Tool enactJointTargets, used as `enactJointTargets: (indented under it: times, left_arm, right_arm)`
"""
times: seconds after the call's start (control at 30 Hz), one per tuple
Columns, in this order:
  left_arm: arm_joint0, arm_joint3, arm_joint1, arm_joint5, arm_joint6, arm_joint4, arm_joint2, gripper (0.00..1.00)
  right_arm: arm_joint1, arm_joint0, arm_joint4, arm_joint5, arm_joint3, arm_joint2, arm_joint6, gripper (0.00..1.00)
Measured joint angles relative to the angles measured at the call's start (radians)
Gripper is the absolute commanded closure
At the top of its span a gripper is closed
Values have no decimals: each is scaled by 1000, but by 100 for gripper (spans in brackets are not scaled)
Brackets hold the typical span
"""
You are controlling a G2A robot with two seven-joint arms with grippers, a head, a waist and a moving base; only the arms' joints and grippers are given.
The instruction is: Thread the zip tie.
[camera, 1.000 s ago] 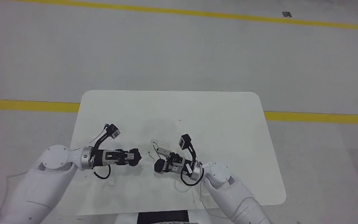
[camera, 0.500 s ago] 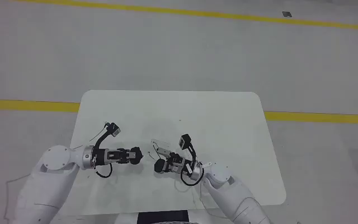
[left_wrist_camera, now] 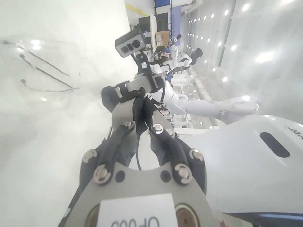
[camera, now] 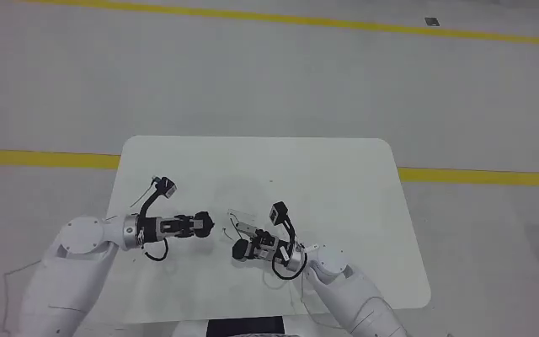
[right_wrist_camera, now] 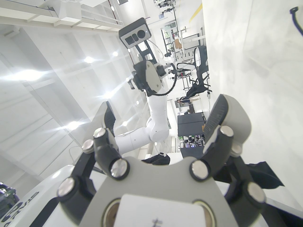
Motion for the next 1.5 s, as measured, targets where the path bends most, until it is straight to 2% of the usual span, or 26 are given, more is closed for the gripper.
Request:
enactJointTargets:
  times: [0.17,0.3,0.43,0.53,0.63,0.77,0.97,1.07,1.33,1.5]
  left_arm:
    - [14,-35,-1,0,32,-12,-61,100]
    - [12,-29,-4,0,35,-33,-98,100]
    - [7,-20,-5,0,26,-52,-113,100]
    - [7,-20,-5,0,27,-51,-112,100]
    - [8,-20,-5,0,27,-51,-112,100]
    - [8,-20,-5,0,27,-51,-112,100]
    - [8,-20,-5,0,27,-51,-112,100]
    - [7,-20,-5,0,27,-51,-112,100]
    - [7,-20,-5,0,27,-51,-112,100]
    - [7,-20,-5,0,27,-51,-112,100]
  right_arm:
    - [0,0,0,0,0,0,0,0]
    - [0,0,0,0,0,0,0,0]
    - [0,0,0,0,-1,0,0,0]
    - [2,14,-52,19,-32,-5,-12,0]
    - [10,48,-195,103,-89,-13,-23,0]
    - [19,93,-374,257,-176,-36,-7,0]
    - [23,161,-566,451,-266,-103,67,0]
    - [24,172,-608,481,-292,-123,92,0]
    - [25,178,-625,478,-299,-128,88,0]
    - [22,271,-767,510,-323,-174,171,0]
